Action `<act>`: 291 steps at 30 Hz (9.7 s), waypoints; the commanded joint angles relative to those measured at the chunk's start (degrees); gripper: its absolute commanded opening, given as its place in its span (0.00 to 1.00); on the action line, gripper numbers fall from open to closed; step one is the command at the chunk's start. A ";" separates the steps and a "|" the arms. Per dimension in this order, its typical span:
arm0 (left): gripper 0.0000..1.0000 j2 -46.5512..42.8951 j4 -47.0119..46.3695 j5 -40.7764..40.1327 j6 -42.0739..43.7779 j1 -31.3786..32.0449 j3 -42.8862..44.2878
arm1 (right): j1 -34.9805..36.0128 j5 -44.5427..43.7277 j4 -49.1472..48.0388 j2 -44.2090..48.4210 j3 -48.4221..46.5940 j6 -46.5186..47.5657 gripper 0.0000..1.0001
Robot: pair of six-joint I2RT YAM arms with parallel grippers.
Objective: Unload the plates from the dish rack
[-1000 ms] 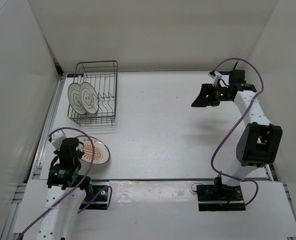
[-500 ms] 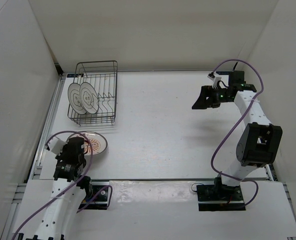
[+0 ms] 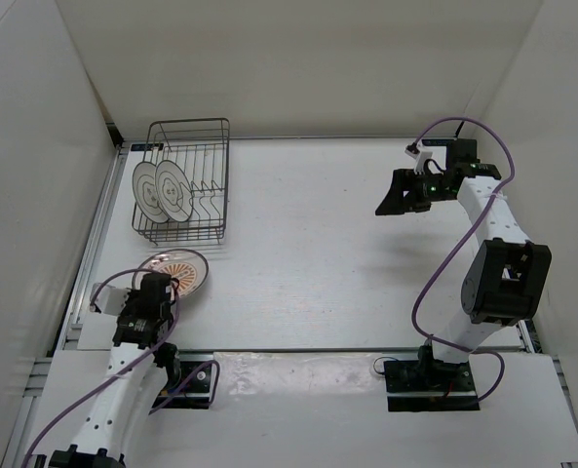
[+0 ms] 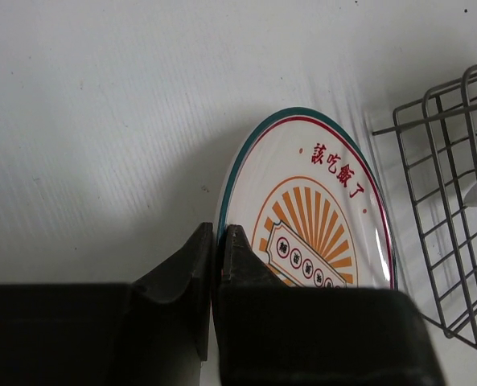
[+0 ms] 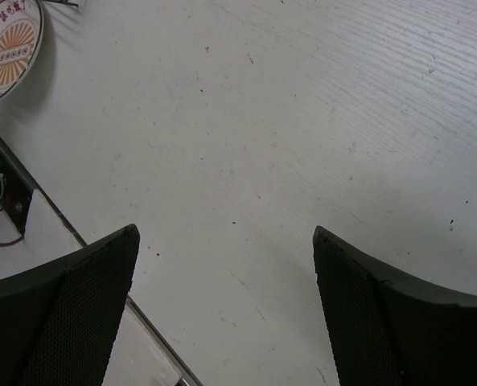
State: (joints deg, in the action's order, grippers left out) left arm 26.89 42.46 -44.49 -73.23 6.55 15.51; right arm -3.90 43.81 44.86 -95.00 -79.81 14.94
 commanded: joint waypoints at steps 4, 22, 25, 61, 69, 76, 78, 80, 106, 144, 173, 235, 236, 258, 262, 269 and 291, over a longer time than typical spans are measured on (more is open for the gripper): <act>0.13 0.79 10.45 -0.86 -4.54 -0.31 -4.61 | -0.32 0.31 1.46 -0.27 -1.14 0.97 0.90; 0.53 -0.52 12.56 2.57 -8.42 -0.39 -6.81 | -0.41 0.22 2.51 -0.10 -0.61 2.02 0.90; 0.55 0.00 12.48 2.22 -8.24 -0.31 -5.76 | -0.41 0.66 2.42 -0.01 -0.52 2.02 0.90; 1.00 47.17 -33.94 53.01 48.00 -25.61 53.57 | -0.49 -2.15 2.77 1.49 1.41 1.23 0.90; 0.94 55.10 -32.88 52.49 53.71 -26.32 55.60 | -0.67 -3.64 4.09 0.61 -0.78 1.14 0.90; 0.84 61.08 -33.50 52.05 56.97 -25.18 56.91 | -0.58 -5.23 6.55 -0.89 -3.60 2.02 0.90; 0.83 62.31 -32.53 52.22 58.28 -25.27 58.40 | -0.67 -5.23 7.34 -1.24 -4.21 2.11 0.90; 0.81 64.42 -31.04 52.05 59.87 -24.39 59.02 | -0.67 -5.58 7.61 -1.59 -4.48 2.11 0.90; 0.25 74.27 -25.76 44.75 72.79 -17.97 72.11 | -0.58 -7.43 11.12 -2.38 -7.20 2.90 0.90; 0.00 55.64 -34.28 43.43 67.00 -12.18 75.20 | -0.49 -4.88 0.93 -1.06 -4.57 -8.88 0.90; 0.00 81.20 -39.91 59.17 39.30 13.57 64.47 | -0.93 -4.00 5.67 0.17 -1.75 -3.69 0.90; 0.82 58.80 -11.44 43.17 58.73 -9.88 72.47 | -4.36 -1.10 2.34 -1.50 0.71 -1.75 0.90; 0.82 58.89 -10.30 43.00 58.56 -10.23 72.38 | -4.36 -1.10 2.07 -1.68 0.71 -1.67 0.90; 0.80 67.05 -9.49 41.68 59.69 -12.78 65.70 | -4.45 -1.62 6.11 -0.62 0.27 1.06 0.90; 0.75 69.51 -11.52 42.29 60.14 -13.22 65.44 | -4.45 -1.98 6.90 -0.71 -0.43 1.93 0.90; 0.67 70.13 -17.58 43.09 60.14 -13.49 62.80 | -4.54 -2.59 7.43 -0.54 -0.78 0.80 0.90; 0.15 66.18 -17.94 41.59 66.11 -13.49 62.18 | -4.54 -1.45 6.64 -2.29 -0.79 -1.58 0.90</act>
State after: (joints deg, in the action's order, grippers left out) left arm 97.43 24.14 -2.61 -7.44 -6.59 76.49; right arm -8.19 40.93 51.11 -96.62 -78.98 14.28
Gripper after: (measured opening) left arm 0.216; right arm 0.897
